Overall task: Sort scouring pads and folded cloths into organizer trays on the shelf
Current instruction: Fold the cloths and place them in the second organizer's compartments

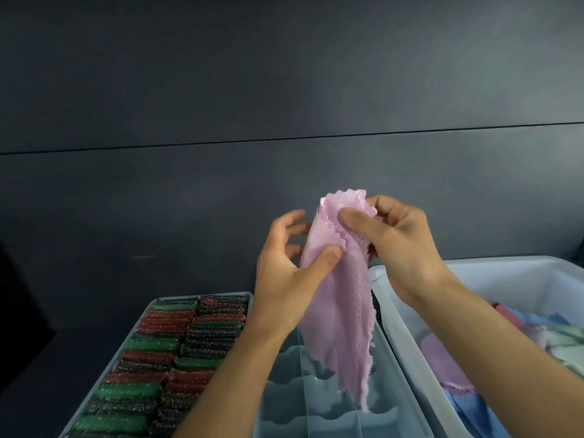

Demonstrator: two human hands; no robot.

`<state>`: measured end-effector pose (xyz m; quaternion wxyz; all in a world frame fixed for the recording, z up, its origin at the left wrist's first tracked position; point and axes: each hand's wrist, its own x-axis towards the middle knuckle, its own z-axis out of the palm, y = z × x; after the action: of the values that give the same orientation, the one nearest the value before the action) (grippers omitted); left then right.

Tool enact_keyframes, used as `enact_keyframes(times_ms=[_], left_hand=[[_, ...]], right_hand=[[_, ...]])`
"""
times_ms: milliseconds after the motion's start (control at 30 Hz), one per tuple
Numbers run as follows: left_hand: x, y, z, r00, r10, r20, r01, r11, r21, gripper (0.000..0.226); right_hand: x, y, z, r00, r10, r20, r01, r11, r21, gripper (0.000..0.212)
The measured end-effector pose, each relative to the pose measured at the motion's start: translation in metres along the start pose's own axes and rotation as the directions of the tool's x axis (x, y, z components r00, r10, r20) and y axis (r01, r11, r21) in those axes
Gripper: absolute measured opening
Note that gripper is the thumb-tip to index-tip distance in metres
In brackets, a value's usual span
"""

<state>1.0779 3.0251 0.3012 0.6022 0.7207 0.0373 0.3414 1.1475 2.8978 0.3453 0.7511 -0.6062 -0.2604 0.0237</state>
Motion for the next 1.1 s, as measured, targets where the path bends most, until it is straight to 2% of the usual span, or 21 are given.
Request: enact_keyframes(times_ms=[67, 133, 200, 233, 300, 333, 400, 467, 567, 667, 733, 833, 900, 1000, 1067, 1100], left_hand=[[0.002, -0.002, -0.006, 0.999, 0.040, 0.013, -0.040, 0.998, 0.053, 0.074], [0.003, -0.004, -0.010, 0.990, 0.035, 0.136, -0.060, 0.981, 0.186, 0.090], [-0.001, -0.006, -0.009, 0.977, 0.053, 0.204, -0.118, 0.940, 0.320, 0.089], [-0.001, -0.007, -0.008, 0.980, 0.078, 0.180, -0.132, 0.942, 0.307, 0.076], [0.000, -0.006, -0.006, 0.990, 0.124, 0.060, -0.133, 0.977, 0.168, 0.033], [0.001, -0.005, -0.007, 0.992, 0.124, 0.012, -0.125, 0.988, 0.093, 0.026], [0.004, -0.003, -0.011, 0.993, 0.110, -0.042, -0.110, 0.994, 0.011, 0.047], [0.008, 0.000, -0.014, 0.990, 0.116, -0.085, -0.113, 0.993, 0.037, 0.051], [0.010, 0.004, -0.010, 0.971, 0.190, -0.145, -0.171, 0.976, 0.134, 0.044], [0.007, 0.006, -0.002, 0.962, 0.240, -0.133, -0.217, 0.962, 0.162, 0.030], [0.005, 0.010, 0.003, 0.966, 0.244, -0.083, -0.234, 0.965, 0.115, 0.026], [0.003, 0.018, 0.003, 0.984, 0.175, 0.016, -0.175, 0.984, -0.016, 0.023], [0.005, 0.018, 0.001, 0.989, 0.138, 0.050, -0.138, 0.990, -0.003, 0.016], [0.011, 0.015, -0.005, 0.993, 0.115, 0.036, -0.117, 0.992, 0.057, 0.013], [0.015, 0.015, -0.010, 0.995, 0.099, 0.032, -0.100, 0.994, 0.044, 0.010], [0.017, 0.017, -0.012, 0.995, 0.090, 0.042, -0.091, 0.995, 0.032, 0.013]], right_hand=[[0.001, 0.001, -0.003, 1.000, 0.016, -0.026, -0.016, 1.000, 0.013, 0.008], [0.003, 0.003, -0.006, 0.999, 0.033, -0.038, -0.032, 0.999, 0.017, 0.007], [0.004, 0.005, -0.009, 0.998, 0.048, -0.027, -0.048, 0.998, 0.028, 0.005], [0.004, 0.005, -0.010, 0.998, 0.055, -0.019, -0.055, 0.998, 0.033, 0.005], [0.004, 0.005, -0.013, 0.998, 0.067, -0.003, -0.067, 0.998, 0.018, 0.005], [0.004, 0.005, -0.015, 0.997, 0.074, -0.001, -0.074, 0.997, -0.003, 0.006], [0.005, 0.006, -0.018, 0.997, 0.076, -0.023, -0.077, 0.995, -0.057, 0.009], [0.005, 0.008, -0.019, 0.996, 0.056, -0.074, -0.065, 0.989, -0.135, 0.011], [0.000, 0.013, -0.012, 0.991, 0.002, -0.132, -0.033, 0.973, -0.228, 0.017], [-0.009, 0.014, 0.002, 0.991, -0.070, -0.112, 0.043, 0.972, -0.231, 0.022], [-0.013, 0.013, 0.011, 0.995, -0.083, -0.055, 0.073, 0.982, -0.176, 0.017], [-0.017, 0.008, 0.017, 0.994, -0.094, 0.047, 0.096, 0.995, -0.036, 0.032], [-0.018, 0.007, 0.014, 0.992, -0.062, 0.112, 0.060, 0.998, 0.021, 0.039], [-0.014, 0.006, 0.005, 0.975, -0.101, 0.197, 0.108, 0.994, -0.024, 0.028], [-0.006, 0.004, -0.004, 0.970, -0.209, 0.125, 0.222, 0.970, -0.101, 0.012], [-0.001, 0.002, -0.010, 0.970, -0.229, 0.082, 0.238, 0.960, -0.145, 0.017]])
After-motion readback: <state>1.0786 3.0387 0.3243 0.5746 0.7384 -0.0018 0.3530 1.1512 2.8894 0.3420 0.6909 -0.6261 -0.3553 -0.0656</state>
